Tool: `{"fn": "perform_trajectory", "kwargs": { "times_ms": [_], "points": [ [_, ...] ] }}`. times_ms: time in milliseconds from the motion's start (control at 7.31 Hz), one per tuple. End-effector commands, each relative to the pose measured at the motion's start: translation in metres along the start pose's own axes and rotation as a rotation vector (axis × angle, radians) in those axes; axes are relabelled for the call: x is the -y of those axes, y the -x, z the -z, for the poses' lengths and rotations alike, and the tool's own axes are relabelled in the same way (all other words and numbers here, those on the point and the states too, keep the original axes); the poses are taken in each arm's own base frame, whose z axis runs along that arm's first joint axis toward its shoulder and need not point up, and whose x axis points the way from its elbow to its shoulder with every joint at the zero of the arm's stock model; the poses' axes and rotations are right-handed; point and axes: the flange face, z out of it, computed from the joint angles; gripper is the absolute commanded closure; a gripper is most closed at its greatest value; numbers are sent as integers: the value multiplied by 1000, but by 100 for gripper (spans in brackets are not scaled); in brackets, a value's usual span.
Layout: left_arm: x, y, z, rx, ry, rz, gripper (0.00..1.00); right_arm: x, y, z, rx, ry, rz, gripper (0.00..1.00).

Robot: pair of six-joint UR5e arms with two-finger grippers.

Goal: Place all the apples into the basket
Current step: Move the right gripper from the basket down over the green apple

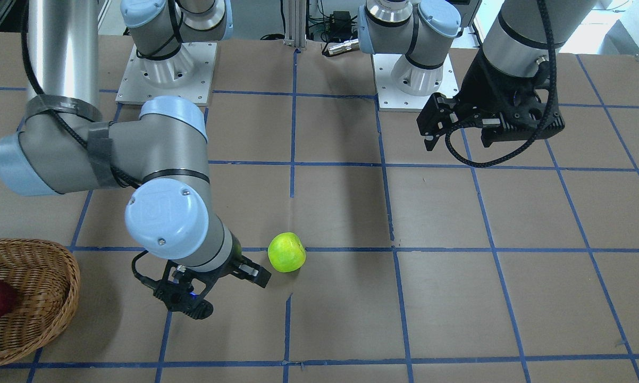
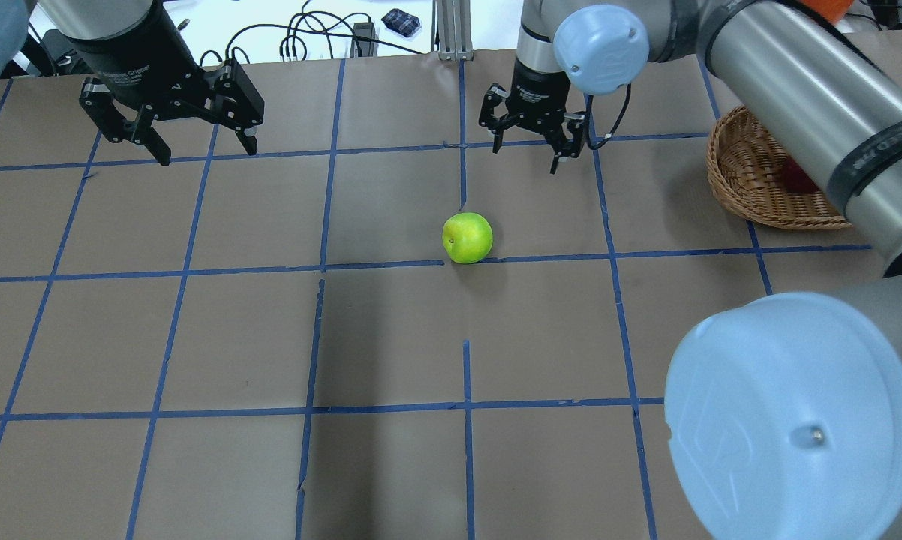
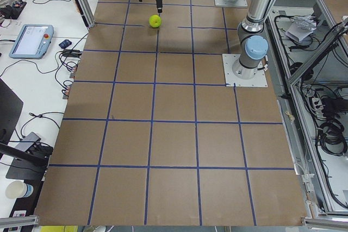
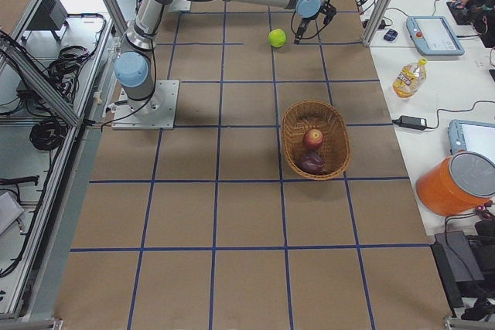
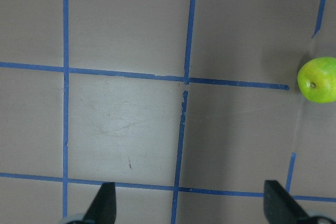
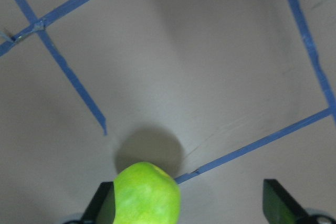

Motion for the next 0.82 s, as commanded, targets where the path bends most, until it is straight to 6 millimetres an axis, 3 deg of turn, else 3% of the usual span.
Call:
{"fn": "perform_trajectory", "kwargs": {
  "times_ms": [0, 411, 684],
  "points": [
    [0, -2, -2, -3, 6, -2, 0, -2, 16, -29, 36, 27, -170, 0],
    [-2, -2, 0, -4, -2, -2, 0, -8, 9, -68, 8, 109, -231, 0],
    [-6, -1, 1, -4, -3, -2, 0, -11, 9, -83, 31, 145, -232, 0]
  ]
}}
